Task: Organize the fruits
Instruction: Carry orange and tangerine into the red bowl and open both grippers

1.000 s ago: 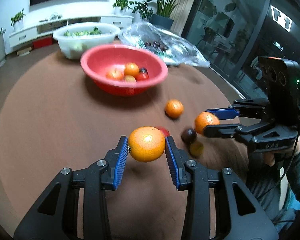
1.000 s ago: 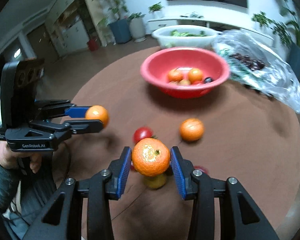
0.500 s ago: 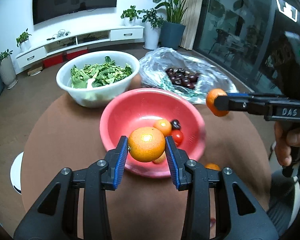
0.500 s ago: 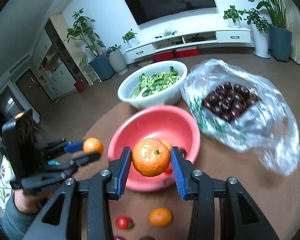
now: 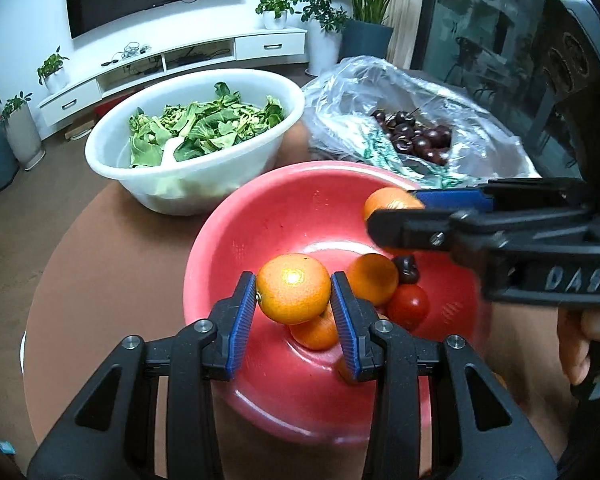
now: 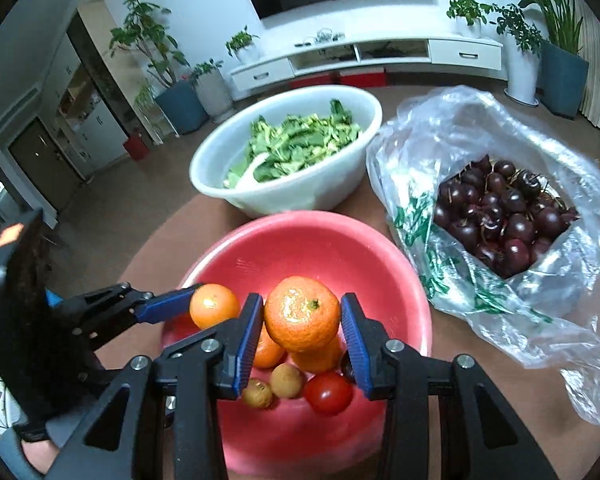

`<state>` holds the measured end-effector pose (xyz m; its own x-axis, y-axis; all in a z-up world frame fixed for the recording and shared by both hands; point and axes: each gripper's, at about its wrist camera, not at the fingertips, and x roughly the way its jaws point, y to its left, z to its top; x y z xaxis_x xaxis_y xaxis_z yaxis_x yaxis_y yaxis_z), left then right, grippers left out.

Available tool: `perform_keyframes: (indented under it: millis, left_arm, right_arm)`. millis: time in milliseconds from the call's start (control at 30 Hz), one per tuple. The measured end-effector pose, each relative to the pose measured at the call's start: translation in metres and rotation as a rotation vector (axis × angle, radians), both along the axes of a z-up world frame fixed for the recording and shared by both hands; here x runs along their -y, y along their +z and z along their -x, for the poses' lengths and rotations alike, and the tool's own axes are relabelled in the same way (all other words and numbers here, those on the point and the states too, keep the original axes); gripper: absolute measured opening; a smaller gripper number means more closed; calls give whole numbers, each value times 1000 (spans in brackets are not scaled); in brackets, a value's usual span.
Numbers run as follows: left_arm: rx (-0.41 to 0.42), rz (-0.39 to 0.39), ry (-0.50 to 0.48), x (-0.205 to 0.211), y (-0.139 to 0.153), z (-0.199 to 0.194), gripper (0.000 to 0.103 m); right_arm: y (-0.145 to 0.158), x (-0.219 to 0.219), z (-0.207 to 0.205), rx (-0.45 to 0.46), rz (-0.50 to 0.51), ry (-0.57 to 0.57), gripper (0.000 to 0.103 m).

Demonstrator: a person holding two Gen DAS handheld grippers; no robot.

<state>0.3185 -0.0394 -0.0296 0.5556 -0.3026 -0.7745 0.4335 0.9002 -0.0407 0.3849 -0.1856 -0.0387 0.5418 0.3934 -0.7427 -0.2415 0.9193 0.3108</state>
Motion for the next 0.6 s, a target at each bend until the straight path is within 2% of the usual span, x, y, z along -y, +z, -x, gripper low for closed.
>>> perform_keyframes:
  millis: [267,300,333,433,500,600]
  left_arm:
    - [-22,-17,10,6,-20,-16,37]
    - [-21,-18,8,6,-20,-16,42]
    - [-16,-23,7,7,-19,-15,52]
    - [-5,-25,-12,12,-17,-11,69]
    - [7,-35,-10,14,-16,-9,74]
    - [8,-14,-2,10,-13,-6,74]
  right_arm:
    - [-18,-18,-18,-27,63,10,43]
    - [-19,-18,-19,-28,67,9,43]
    - [-20,-19,-20,-29,73,9,44]
    - [-22,-24,-21,-30,104,12,44]
    - [-22,-26,-22,-34,116,15,44]
    - [-23,-27,-22,-37,125,18,44]
